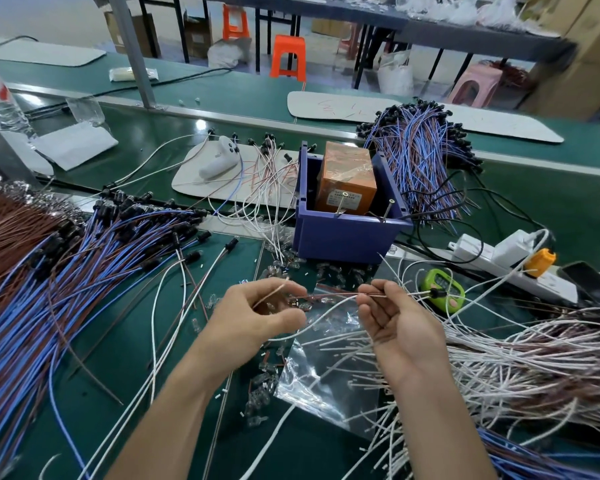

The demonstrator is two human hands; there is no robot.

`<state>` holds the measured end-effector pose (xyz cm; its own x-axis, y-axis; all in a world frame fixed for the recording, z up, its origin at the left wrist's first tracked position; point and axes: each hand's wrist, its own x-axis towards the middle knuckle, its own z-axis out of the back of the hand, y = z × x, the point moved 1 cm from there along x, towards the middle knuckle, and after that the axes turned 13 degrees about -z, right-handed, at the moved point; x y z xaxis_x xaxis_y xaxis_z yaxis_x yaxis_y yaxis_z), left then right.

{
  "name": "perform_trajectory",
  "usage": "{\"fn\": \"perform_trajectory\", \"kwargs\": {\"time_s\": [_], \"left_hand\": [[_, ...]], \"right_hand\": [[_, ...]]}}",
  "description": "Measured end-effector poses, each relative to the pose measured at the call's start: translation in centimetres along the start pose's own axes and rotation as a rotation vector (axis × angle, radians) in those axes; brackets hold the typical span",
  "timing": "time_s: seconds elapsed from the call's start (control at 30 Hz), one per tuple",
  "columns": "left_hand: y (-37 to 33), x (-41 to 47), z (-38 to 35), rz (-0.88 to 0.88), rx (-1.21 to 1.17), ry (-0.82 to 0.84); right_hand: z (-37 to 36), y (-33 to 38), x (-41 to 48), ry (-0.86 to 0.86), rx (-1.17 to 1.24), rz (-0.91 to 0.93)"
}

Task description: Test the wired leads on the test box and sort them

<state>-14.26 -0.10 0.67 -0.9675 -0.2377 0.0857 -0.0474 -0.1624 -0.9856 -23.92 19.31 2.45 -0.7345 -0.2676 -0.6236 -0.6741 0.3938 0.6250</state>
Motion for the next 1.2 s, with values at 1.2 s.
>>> {"fn": "perform_trajectory", "kwargs": {"time_s": [1.2], "left_hand": [[0.1, 1.6, -2.5, 0.057, -0.049, -0.326]], "right_hand": [[-1.4, -1.5, -0.6, 0.150, -0.539, 0.184]]}}
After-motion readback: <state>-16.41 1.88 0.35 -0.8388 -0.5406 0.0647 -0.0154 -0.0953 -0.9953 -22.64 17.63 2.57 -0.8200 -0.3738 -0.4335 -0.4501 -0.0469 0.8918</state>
